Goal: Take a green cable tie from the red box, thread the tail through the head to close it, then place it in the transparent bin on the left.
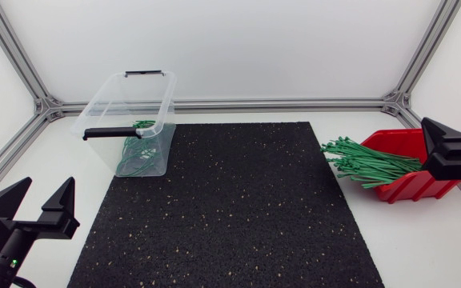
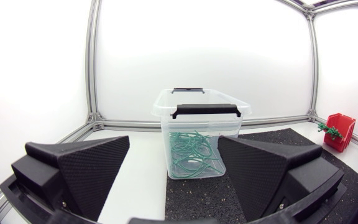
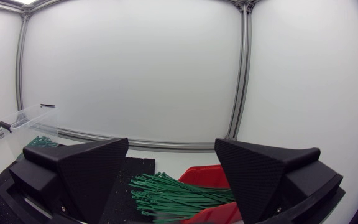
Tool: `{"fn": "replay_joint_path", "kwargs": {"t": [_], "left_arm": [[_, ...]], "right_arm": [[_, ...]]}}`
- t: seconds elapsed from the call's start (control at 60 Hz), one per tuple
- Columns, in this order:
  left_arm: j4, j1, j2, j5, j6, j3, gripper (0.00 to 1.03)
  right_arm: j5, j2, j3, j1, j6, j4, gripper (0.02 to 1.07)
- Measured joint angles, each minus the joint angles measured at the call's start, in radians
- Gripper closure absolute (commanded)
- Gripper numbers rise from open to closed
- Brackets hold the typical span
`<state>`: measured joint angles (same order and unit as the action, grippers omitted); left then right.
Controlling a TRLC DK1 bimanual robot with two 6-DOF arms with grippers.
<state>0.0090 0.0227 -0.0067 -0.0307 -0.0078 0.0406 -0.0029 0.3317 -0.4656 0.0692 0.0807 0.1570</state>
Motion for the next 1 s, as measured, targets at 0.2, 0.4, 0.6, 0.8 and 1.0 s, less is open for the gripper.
{"fn": "replay_joint_path", "kwargs": {"t": [0.2, 0.4, 0.6, 0.8, 1.0], "left_arm": [[0.0, 0.0, 0.0, 0.0, 0.0, 0.0, 0.04], [0.0, 0.0, 0.0, 0.0, 0.0, 0.0, 0.04], [0.0, 0.0, 0.0, 0.0, 0.0, 0.0, 0.04], [0.0, 0.0, 0.0, 0.0, 0.0, 0.0, 0.04], [-0.001, 0.0, 0.0, 0.0, 0.0, 0.0, 0.04]], "right_arm": [[-0.008, 0.168, -0.178, 0.018, 0.13, 0.138, 0.07], [-0.023, 0.359, -0.326, 0.025, 0.279, 0.314, 0.07], [-0.029, 0.513, -0.382, 0.032, 0.434, 0.402, 0.07], [-0.114, 0.575, -0.37, 0.044, 0.705, 0.428, 0.12], [-0.199, 0.664, -0.359, 0.119, 0.91, 0.479, 0.12]]}}
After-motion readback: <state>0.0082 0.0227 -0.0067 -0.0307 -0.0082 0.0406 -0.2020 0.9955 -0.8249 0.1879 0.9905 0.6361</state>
